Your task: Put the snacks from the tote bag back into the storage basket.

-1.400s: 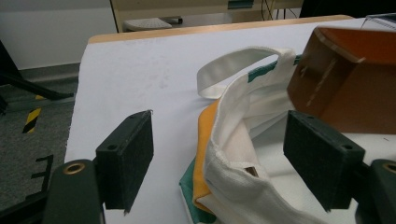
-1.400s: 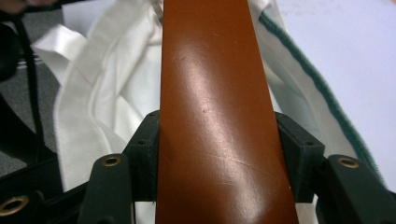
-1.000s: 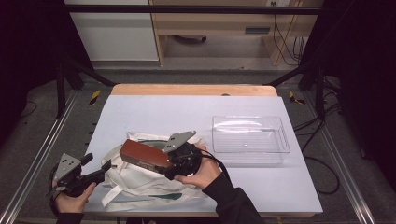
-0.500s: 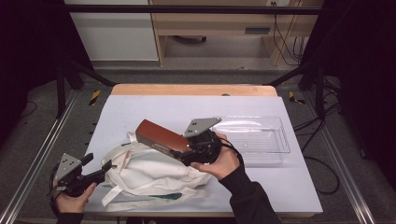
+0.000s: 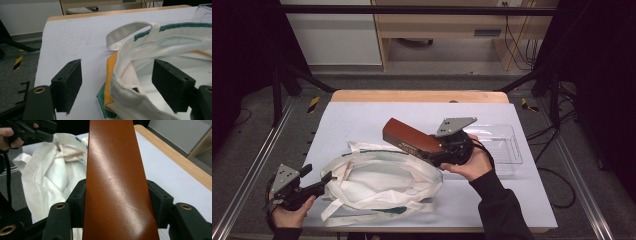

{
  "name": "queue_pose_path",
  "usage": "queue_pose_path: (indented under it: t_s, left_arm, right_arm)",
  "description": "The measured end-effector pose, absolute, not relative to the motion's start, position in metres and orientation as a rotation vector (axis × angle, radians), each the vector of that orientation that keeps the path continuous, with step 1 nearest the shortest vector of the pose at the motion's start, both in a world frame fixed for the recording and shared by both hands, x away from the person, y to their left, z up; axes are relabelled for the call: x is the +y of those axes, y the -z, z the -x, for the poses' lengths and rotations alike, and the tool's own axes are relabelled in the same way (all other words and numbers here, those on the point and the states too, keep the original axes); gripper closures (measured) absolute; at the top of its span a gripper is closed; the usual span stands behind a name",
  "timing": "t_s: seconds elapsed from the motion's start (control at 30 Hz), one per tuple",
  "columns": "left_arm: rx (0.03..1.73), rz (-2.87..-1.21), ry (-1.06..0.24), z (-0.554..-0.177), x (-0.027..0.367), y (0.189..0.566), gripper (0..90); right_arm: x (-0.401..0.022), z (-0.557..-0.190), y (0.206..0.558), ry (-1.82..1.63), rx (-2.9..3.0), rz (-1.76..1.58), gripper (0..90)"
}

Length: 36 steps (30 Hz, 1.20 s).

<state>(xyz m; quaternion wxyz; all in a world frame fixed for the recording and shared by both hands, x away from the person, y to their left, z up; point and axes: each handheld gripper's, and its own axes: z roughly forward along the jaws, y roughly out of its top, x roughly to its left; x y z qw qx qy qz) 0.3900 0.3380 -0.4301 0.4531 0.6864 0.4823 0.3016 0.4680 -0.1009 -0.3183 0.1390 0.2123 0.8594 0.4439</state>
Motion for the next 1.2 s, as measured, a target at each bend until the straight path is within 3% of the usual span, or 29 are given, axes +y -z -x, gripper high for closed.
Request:
queue_pose_path:
  t_s: [1.2]
  left_arm:
    - [1.183, -1.705, -0.749, -0.391, 0.337, 0.430, 24.1]
  right_arm:
    - [-0.193, -0.504, 0.321, -1.230, 2.375, -0.786, 43.1]
